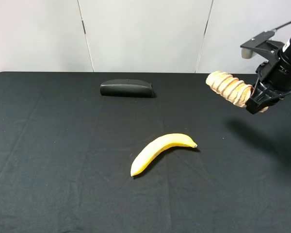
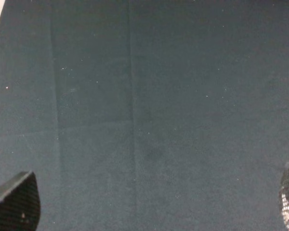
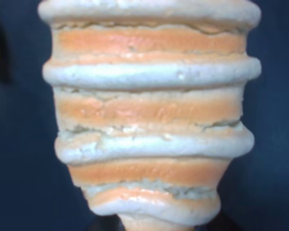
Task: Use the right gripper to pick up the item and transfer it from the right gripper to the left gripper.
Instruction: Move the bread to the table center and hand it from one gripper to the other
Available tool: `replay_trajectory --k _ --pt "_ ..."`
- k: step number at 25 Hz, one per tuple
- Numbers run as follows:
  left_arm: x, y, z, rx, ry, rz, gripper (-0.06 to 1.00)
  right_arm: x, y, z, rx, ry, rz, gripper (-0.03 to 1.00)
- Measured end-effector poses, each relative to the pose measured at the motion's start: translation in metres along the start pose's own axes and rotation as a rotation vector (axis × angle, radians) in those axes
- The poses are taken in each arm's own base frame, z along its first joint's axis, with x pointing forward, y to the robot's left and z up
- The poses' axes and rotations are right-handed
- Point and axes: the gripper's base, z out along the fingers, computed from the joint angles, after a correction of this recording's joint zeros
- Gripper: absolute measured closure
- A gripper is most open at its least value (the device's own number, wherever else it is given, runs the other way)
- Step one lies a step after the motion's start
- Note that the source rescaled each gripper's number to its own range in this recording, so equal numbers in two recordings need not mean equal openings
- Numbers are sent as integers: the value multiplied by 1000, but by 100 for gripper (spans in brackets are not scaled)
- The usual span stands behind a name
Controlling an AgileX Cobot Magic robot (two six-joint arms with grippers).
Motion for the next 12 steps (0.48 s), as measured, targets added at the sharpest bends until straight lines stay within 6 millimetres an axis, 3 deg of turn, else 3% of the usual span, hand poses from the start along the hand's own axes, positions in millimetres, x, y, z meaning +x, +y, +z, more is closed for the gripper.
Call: replay_trajectory --k 12 --pt "0 0 0 0 0 0 -4 -16 68 -10 -64 29 -265 93"
